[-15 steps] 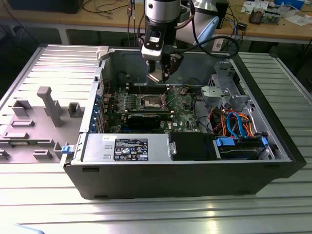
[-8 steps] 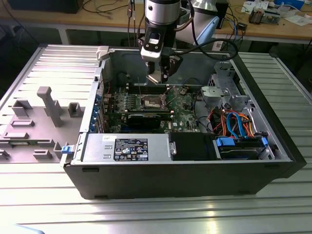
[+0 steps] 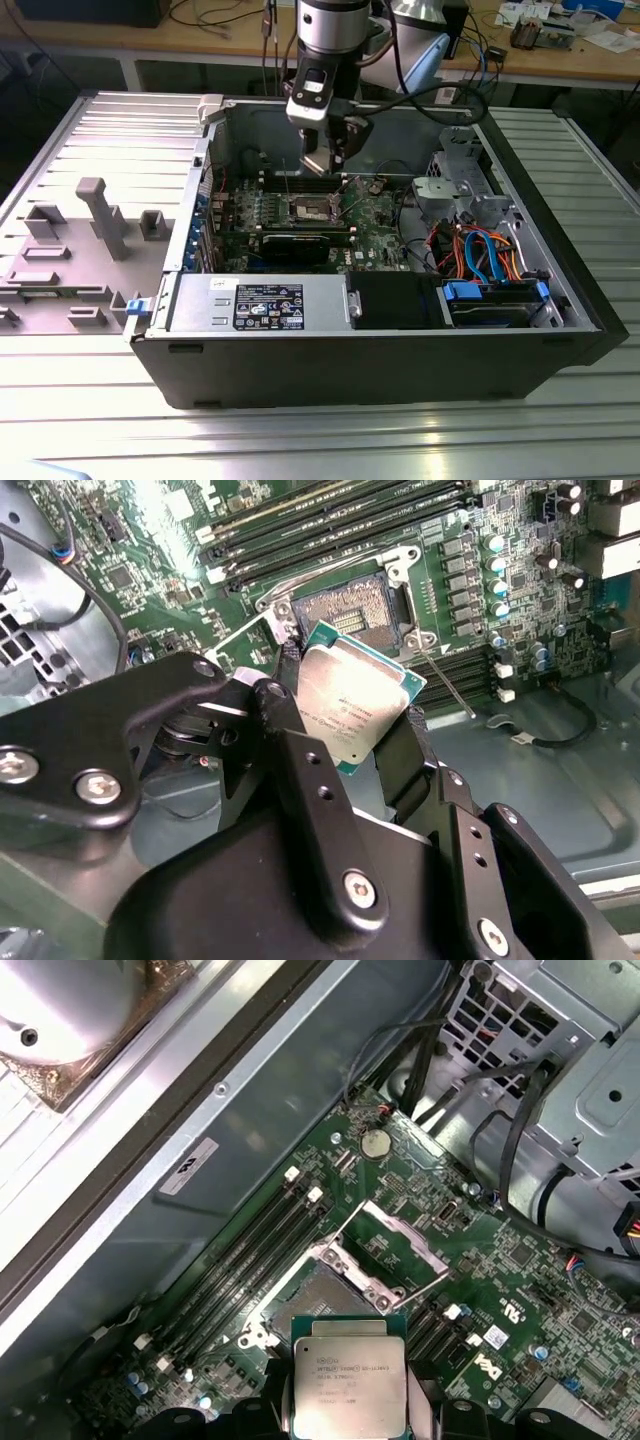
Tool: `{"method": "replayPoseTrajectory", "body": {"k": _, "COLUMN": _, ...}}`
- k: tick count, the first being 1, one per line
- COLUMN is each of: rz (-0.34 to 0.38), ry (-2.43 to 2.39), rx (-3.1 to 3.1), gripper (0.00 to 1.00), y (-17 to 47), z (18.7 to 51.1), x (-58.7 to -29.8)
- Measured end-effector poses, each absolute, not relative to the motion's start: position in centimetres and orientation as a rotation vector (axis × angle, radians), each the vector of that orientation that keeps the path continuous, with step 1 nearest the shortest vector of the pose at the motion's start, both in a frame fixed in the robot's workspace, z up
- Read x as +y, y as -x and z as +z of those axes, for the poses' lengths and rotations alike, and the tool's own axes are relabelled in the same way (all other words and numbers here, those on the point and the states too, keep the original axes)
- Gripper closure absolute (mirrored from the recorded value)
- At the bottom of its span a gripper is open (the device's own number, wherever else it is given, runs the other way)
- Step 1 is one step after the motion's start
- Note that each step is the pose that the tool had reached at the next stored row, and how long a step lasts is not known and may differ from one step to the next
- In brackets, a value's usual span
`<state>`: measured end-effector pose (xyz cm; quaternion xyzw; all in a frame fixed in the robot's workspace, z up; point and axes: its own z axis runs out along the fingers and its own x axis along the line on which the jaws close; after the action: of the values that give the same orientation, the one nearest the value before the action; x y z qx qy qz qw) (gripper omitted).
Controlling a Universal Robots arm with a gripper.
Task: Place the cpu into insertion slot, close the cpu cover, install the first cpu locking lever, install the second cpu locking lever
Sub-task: 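Place the cpu into insertion slot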
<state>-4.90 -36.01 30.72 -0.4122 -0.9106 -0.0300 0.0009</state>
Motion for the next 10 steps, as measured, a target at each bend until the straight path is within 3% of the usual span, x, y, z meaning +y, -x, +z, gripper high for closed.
{"method": "replayPoseTrajectory", "body": {"k": 10, "rz": -0.086, "ry": 1.314, "rx": -2.851, "gripper": 0.45, "y": 4.91, "z": 30.54, "x": -36.01}}
